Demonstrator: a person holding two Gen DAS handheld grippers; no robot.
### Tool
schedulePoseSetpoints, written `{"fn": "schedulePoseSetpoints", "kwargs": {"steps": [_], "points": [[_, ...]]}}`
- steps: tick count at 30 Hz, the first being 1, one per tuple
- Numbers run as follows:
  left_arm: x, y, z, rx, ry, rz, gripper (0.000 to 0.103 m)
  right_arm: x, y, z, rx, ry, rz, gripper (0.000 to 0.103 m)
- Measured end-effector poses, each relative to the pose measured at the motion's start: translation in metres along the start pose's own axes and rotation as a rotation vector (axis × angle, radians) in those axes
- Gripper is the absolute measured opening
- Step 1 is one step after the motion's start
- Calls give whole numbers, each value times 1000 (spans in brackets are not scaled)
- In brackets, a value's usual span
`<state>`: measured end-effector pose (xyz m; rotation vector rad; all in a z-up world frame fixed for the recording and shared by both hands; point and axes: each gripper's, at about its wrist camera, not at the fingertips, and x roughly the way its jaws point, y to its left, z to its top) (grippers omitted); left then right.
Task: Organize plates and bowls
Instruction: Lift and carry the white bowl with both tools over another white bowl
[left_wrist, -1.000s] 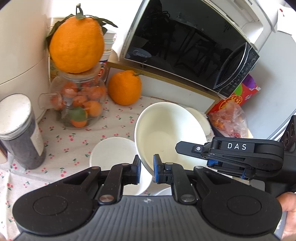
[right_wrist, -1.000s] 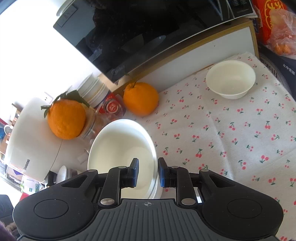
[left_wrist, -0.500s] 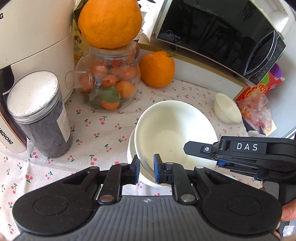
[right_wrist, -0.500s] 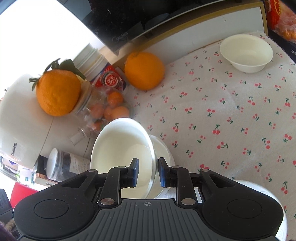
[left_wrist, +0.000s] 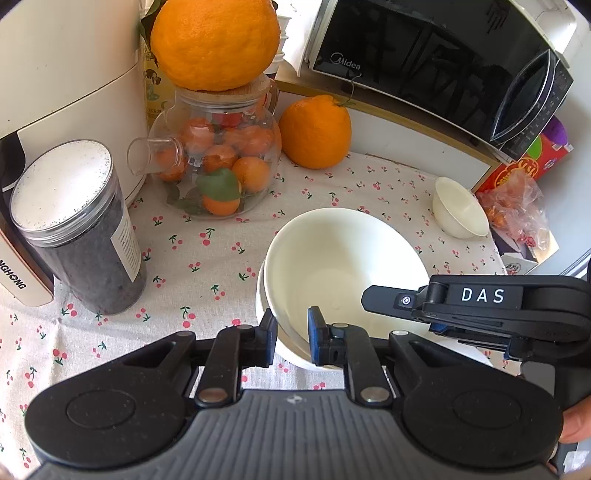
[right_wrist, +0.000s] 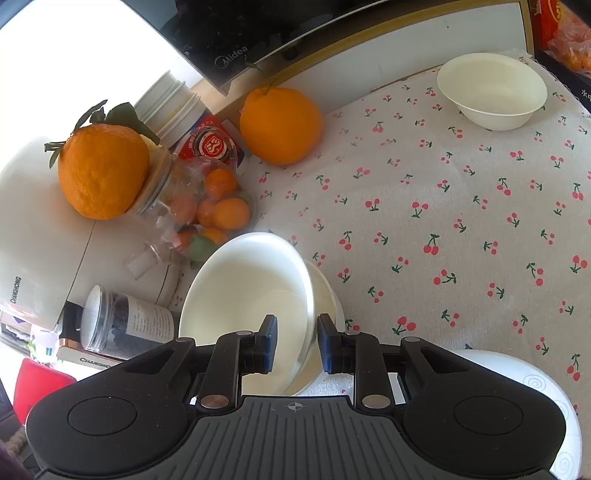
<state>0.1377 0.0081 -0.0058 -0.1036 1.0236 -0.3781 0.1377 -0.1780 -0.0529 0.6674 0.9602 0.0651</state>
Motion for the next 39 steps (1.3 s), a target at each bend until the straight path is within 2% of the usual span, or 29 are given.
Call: {"fn": "schedulePoseSetpoints", "kwargs": {"steps": [16, 21, 32, 34, 36, 39], "points": [[1, 1, 0, 1, 11, 26, 16, -2, -2, 3, 7, -3, 15, 25], [10, 4, -3, -18, 60, 32, 17, -3, -2, 3, 4, -8, 13, 25], [9, 2, -4, -19, 58, 37, 18, -12, -5, 7, 6, -39, 11, 25], [9, 2, -3, -19, 54, 38, 24, -13, -5, 9, 12, -41, 18, 25], [8, 1, -3, -18, 51, 39, 26, -15, -6, 9, 17, -43, 23, 25], [8, 1, -3, -19, 57, 35, 37, -16, -7, 11, 33, -38, 34, 28]]}}
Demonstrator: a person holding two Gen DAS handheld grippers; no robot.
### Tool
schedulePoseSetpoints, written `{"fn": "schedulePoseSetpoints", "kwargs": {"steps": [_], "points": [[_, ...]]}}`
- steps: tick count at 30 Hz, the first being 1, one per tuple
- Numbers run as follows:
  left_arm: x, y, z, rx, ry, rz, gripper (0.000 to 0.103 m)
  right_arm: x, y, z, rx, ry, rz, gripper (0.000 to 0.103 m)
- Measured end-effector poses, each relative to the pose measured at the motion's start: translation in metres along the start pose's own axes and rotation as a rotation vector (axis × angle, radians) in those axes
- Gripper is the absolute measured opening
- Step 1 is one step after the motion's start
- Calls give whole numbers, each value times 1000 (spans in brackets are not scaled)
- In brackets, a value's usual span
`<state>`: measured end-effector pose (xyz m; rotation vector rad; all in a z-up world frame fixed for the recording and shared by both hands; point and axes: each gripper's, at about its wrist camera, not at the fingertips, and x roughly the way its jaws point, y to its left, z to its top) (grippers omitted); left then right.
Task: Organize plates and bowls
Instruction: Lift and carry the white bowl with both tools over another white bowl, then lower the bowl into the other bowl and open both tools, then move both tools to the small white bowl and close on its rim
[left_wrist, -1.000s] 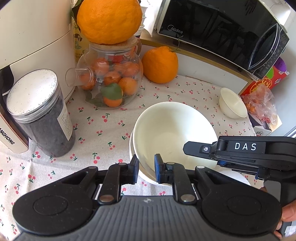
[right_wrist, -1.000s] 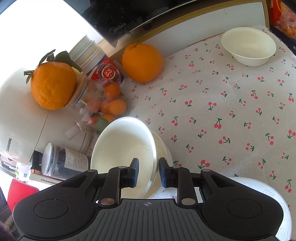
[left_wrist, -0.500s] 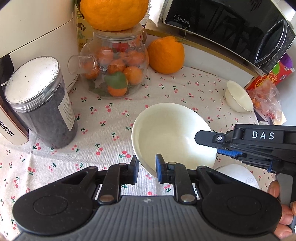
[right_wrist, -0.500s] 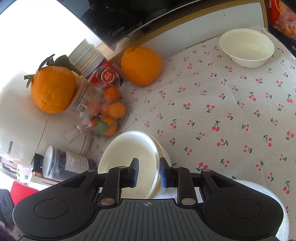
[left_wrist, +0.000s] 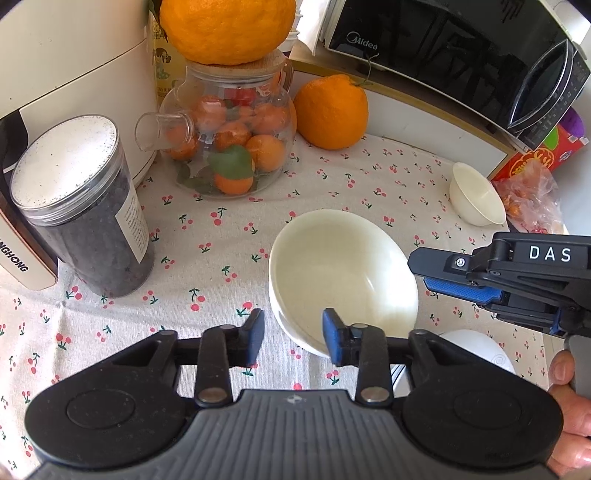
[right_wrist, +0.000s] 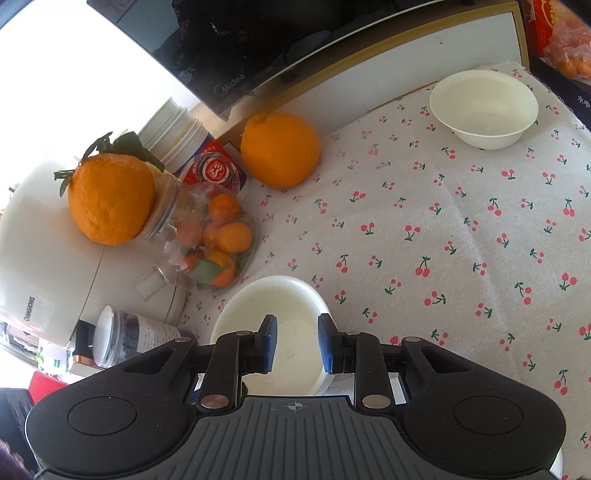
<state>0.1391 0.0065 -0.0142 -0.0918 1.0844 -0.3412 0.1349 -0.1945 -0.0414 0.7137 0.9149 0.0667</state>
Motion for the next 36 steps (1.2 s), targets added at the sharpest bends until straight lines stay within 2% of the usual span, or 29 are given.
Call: {"fn": "schedulePoseSetpoints", "kwargs": {"steps": [2, 4, 5, 7, 10, 14, 16, 20, 24, 32, 36], "points": [[0, -1, 0, 1, -1, 0, 48, -1, -1, 0, 5, -1, 5, 36], [-2, -1, 0, -4, -7, -2, 70, -3, -1, 1, 11, -1, 9, 45], [-3, -1, 0, -6, -11, -5, 74, -4, -2, 1, 17, -1, 11, 49], [-4, -2, 1, -4, -14, -10, 82, -8, -3, 2, 24, -11, 15, 65], [-7, -4, 2, -3, -25, -9, 93, -14, -6, 4, 31, -23, 22, 74], [-10, -10, 2, 11, -31, 2, 97, -25, -11, 7, 33, -41, 28, 79], [-13, -12, 2, 11, -40, -2, 99, -31, -15, 9, 35, -53, 27, 89], [-19, -21, 3, 23, -62, -3, 101, -43, -24, 16, 27, -80, 13, 89], [-19, -28, 11, 4, -61, -16, 103, -59, -33, 29, 15, -143, -35, 89], [-18, -51, 38, -28, -110, -47, 103, -80, -56, 71, 45, -204, -48, 90], [-11, -69, 56, -8, -109, -54, 103, -86, -67, 92, 77, -239, -34, 91]]}}
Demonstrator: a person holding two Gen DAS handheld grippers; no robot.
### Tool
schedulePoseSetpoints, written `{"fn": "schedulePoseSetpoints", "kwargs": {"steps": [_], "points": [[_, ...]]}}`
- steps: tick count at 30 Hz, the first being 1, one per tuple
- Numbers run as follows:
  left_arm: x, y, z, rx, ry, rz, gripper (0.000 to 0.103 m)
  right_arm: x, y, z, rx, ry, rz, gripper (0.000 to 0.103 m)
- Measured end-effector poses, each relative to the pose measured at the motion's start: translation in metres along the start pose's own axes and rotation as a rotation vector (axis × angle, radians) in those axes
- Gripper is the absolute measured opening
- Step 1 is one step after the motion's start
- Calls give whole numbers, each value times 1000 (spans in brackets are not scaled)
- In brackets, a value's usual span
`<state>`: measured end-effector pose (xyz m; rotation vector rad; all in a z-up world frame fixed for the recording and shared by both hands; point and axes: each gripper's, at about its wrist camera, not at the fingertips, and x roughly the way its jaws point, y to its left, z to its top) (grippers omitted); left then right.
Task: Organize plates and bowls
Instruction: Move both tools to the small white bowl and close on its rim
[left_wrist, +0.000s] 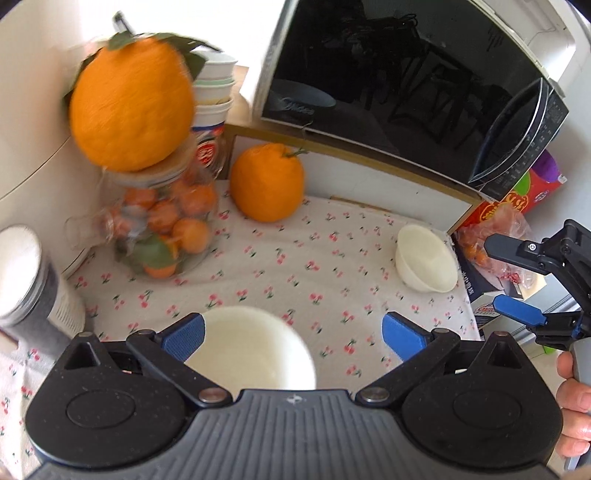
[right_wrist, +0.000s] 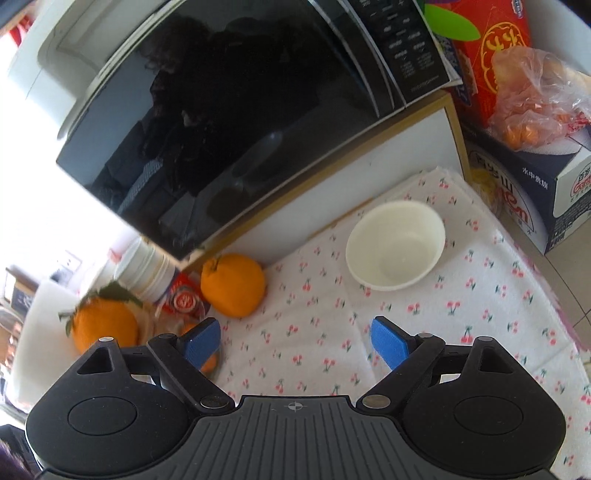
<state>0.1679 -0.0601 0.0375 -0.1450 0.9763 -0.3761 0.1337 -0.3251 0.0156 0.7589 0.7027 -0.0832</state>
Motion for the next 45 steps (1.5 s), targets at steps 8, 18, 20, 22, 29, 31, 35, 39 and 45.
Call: {"fn": "schedulePoseSetpoints", "kwargs": {"steps": [8, 18, 20, 22, 29, 31, 35, 39, 45], "points": [[29, -43, 29, 112, -15, -7, 103, 22, -38, 25, 77, -29, 41, 94], [100, -81, 53, 201, 9, -48, 103, 68, -135, 39, 405, -20, 280, 94], [115, -85, 57, 176, 10, -68, 102, 72, -138, 40, 388, -28, 256, 94], [129, -88, 59, 148, 6, -86, 101, 75, -142, 41, 380, -41, 224, 94], [163, -103, 54, 119, 11, -130, 85, 87, -166, 40, 417, -51, 184, 83], [169, -105, 52, 122, 20, -131, 76, 91, -170, 39, 420, -48, 166, 74], [175, -107, 50, 114, 45, -139, 61, 98, -174, 36, 422, -41, 133, 63], [180, -104, 47, 100, 58, -149, 47, 102, -174, 32, 411, -34, 104, 51], [181, -106, 46, 102, 79, -149, 24, 106, -174, 27, 420, -26, 96, 35]]}}
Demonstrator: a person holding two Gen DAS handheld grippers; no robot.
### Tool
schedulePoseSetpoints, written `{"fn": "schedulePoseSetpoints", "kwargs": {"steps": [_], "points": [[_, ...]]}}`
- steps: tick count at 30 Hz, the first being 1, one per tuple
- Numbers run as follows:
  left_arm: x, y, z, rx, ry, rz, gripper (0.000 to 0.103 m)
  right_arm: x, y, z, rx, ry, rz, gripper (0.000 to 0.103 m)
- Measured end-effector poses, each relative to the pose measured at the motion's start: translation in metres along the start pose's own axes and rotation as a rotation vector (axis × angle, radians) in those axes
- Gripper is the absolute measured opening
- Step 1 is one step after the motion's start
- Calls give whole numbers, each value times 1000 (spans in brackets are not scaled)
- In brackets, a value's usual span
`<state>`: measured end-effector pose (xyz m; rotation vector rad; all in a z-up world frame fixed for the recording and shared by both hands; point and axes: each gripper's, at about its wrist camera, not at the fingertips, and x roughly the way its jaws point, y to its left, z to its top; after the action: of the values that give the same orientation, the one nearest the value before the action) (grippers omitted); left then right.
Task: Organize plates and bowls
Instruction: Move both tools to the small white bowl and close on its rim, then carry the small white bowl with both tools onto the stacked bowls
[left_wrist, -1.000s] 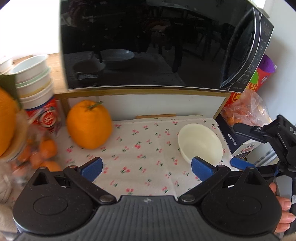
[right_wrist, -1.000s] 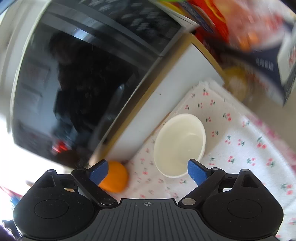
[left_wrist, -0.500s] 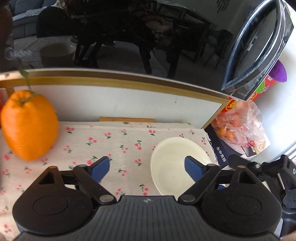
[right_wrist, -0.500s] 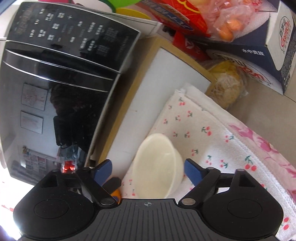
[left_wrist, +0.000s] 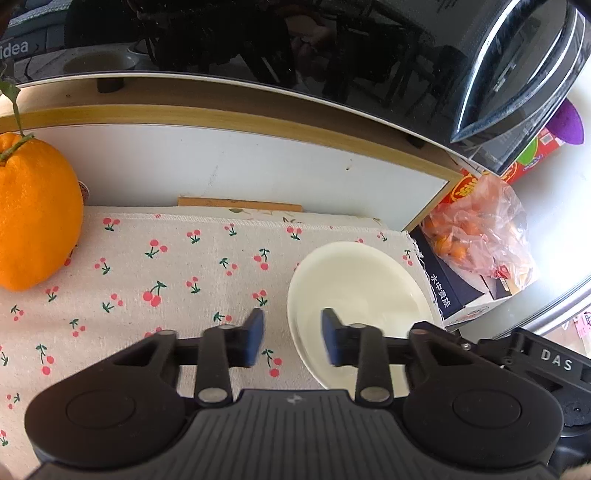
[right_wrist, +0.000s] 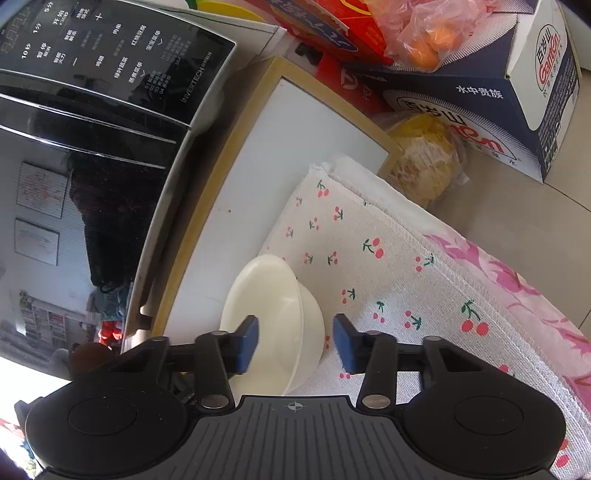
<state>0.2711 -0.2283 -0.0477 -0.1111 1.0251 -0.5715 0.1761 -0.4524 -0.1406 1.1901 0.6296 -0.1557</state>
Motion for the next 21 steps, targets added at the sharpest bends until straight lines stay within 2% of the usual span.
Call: {"fn": "schedulePoseSetpoints", "kwargs": {"steps": [1, 4, 12, 21], "points": [[3, -2, 0, 3, 0, 2, 17, 1, 0, -1, 1, 2, 0, 28], [2, -5, 0, 24, -7, 9, 11, 2, 0, -3, -9, 8, -4, 17], [-7, -6, 1, 25, -11, 11, 11, -3, 6, -4, -11, -9, 0, 16], [-36, -11, 2, 34, -42, 27, 11, -14, 21, -8, -39, -12, 40, 17]]}}
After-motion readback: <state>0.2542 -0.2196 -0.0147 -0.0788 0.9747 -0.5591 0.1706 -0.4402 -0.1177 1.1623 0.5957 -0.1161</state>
